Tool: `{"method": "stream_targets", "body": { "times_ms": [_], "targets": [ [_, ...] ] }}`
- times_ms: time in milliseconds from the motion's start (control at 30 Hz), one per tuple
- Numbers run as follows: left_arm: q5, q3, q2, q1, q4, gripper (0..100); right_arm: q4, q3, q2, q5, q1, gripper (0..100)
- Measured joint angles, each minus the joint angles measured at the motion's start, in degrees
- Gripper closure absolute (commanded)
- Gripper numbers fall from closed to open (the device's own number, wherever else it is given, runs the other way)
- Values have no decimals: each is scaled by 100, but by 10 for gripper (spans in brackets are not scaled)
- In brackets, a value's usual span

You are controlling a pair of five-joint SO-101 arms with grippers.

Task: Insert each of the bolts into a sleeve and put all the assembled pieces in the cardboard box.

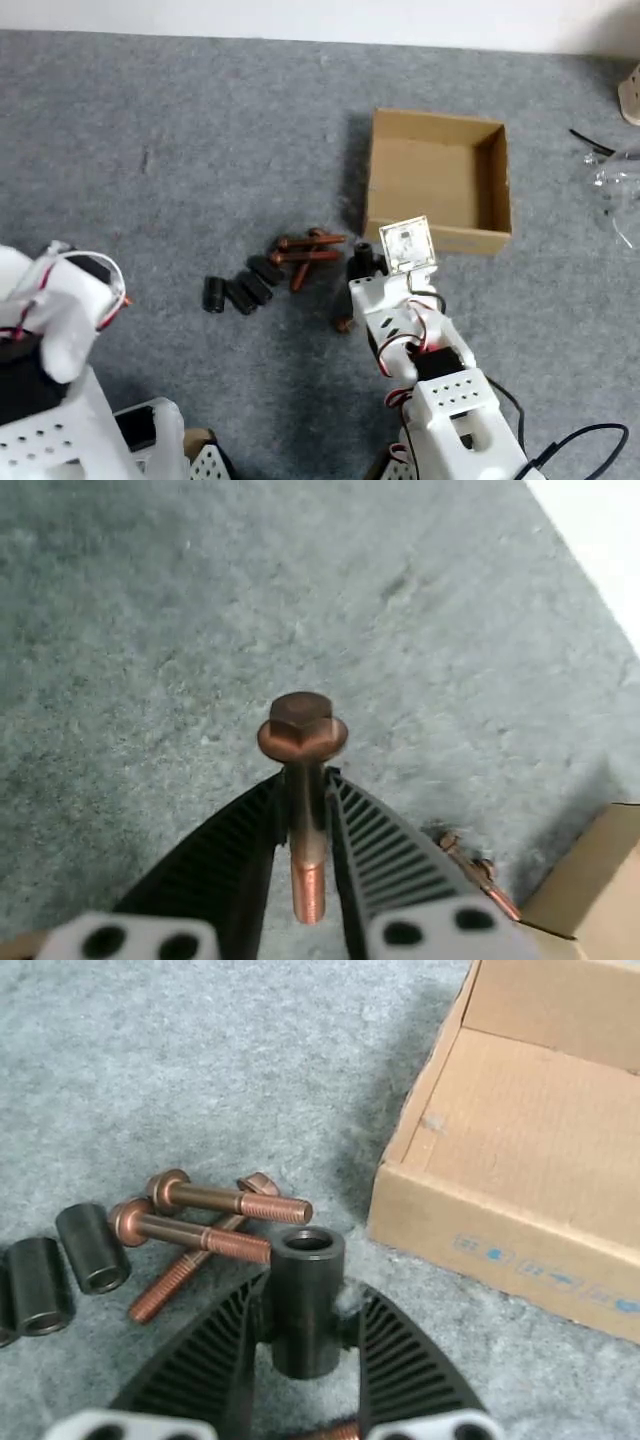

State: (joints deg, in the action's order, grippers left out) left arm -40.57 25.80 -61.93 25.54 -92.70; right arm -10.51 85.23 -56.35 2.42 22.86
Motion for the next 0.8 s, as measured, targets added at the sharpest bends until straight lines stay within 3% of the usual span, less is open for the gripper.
{"method": "stream_targets", "body": {
  "times_ms": [200, 367, 800],
  "targets": [
    [26, 1679, -1099, 0, 695, 995, 0, 0, 0, 0, 0, 991],
    [448, 2954, -2110, 0, 1363, 995, 0, 0, 0, 0, 0, 991],
    [1134, 5415, -4185, -79, 2866, 995, 0, 35, 0, 0, 264, 993]
  ]
}}
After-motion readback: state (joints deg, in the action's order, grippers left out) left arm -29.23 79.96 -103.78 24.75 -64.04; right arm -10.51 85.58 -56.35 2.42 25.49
